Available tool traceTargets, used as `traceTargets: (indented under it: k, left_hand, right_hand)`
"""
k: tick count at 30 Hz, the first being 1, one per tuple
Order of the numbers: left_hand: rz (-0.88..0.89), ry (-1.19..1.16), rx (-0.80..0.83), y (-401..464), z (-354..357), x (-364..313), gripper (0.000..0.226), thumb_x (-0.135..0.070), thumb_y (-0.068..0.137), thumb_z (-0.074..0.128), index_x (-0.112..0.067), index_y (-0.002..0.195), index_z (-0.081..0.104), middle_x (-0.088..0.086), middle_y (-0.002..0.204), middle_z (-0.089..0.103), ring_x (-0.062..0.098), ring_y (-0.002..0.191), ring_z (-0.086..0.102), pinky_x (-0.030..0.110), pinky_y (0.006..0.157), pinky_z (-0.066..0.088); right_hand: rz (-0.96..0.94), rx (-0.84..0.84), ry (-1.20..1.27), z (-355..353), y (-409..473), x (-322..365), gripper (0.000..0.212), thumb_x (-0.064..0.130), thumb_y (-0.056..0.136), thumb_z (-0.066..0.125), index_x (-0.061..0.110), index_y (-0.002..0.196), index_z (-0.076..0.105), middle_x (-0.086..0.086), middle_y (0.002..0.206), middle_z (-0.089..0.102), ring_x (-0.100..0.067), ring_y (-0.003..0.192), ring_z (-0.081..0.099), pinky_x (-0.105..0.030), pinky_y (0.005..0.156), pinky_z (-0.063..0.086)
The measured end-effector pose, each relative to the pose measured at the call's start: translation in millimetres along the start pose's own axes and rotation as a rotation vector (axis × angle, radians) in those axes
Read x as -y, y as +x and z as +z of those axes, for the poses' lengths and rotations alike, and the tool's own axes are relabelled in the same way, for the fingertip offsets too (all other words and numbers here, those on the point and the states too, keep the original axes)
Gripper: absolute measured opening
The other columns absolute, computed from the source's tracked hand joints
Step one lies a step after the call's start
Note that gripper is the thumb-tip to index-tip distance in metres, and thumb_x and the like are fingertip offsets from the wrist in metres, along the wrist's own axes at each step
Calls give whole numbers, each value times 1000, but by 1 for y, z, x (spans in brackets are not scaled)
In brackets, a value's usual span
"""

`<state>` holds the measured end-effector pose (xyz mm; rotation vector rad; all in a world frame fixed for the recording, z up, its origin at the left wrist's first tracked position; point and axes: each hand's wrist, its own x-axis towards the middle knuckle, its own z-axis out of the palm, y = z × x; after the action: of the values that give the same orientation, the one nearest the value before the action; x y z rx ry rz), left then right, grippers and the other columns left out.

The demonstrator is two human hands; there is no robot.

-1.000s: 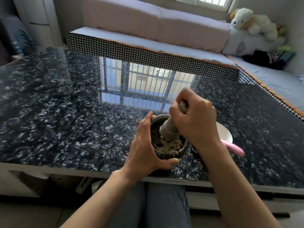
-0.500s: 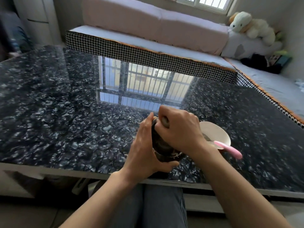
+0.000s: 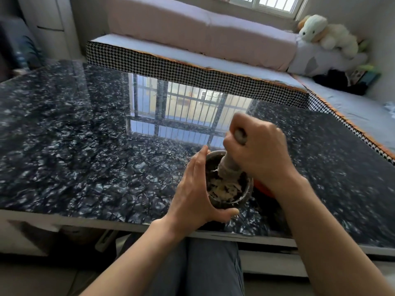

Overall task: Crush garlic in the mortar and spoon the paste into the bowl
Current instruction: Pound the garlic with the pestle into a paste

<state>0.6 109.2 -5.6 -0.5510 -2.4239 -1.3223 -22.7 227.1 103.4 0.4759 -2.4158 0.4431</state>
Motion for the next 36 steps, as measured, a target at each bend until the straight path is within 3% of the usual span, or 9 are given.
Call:
traceTargets:
  k: [4, 7, 13, 17, 20, 23, 29, 33, 36]
  left_hand:
    - [1, -14, -6, 2, -1, 1, 127, -54, 47, 78, -15, 144, 5, 3, 144, 28, 5, 129, 23, 20, 104, 22]
    - [28, 15, 24, 1, 2, 1, 128, -52, 48, 81, -11, 144, 6, 7, 145, 27, 16, 133, 27, 28, 106, 27]
    - [5, -10, -8, 2, 0, 1, 129, -54, 45, 79, -13, 144, 7, 2, 142, 28, 4, 127, 25, 21, 103, 25]
    - [49, 0, 7, 0, 3, 3, 122, -62, 48, 71, -20, 142, 5, 4, 144, 28, 12, 132, 25, 24, 104, 28]
    - [33, 11, -4, 0, 3, 2, 124, -59, 48, 72, -14, 143, 6, 8, 143, 30, 13, 130, 28, 27, 102, 30]
    - [1, -5, -5, 1, 2, 2, 127, -59, 46, 73, -12, 144, 6, 7, 142, 29, 13, 129, 30, 27, 102, 30]
    - [20, -5, -10, -1, 2, 4, 122, -64, 48, 69, -22, 142, 4, 4, 143, 28, 6, 129, 24, 17, 102, 23]
    - [-14, -2, -12, 0, 3, 2, 128, -58, 46, 75, -16, 144, 4, 5, 143, 28, 11, 130, 27, 25, 102, 27]
    - [7, -7, 2, 2, 2, 3, 128, -59, 46, 75, -23, 143, 1, 1, 144, 25, 6, 130, 23, 22, 104, 24]
  right_hand:
    - [-82, 49, -52, 13, -18, 7, 13, 21, 71, 56, 19, 64, 45, 11, 52, 38, -13, 40, 31, -18, 45, 22]
    - [-66, 98, -48, 24, -24, 1, 14, 24, 72, 54, 19, 65, 43, 10, 56, 42, -17, 44, 35, -19, 45, 19]
    - [45, -111, 93, -3, -7, -4, 11, 21, 76, 54, 18, 67, 47, 3, 55, 49, -20, 48, 48, -28, 54, 39]
    - [-1, 90, 17, 27, -30, 8, 13, 26, 73, 50, 21, 65, 40, 10, 56, 40, -18, 47, 37, -25, 51, 28]
    - [11, 6, 3, 16, -23, 0, 12, 24, 74, 53, 19, 66, 44, 10, 53, 39, -16, 46, 36, -21, 46, 21]
    - [71, -114, 101, 2, -14, -2, 13, 22, 75, 55, 22, 67, 44, 13, 51, 38, -9, 45, 39, -19, 47, 30]
    - [37, 36, 20, 30, -33, 7, 12, 25, 74, 51, 16, 68, 46, 9, 57, 43, -19, 48, 40, -25, 51, 27]
    - [144, -126, 115, 7, -16, -4, 12, 19, 77, 58, 19, 69, 49, 7, 55, 46, -17, 50, 47, -24, 51, 37]
    - [130, -82, 110, 17, -24, 9, 16, 20, 76, 56, 22, 67, 43, 12, 53, 41, -14, 47, 43, -25, 51, 34]
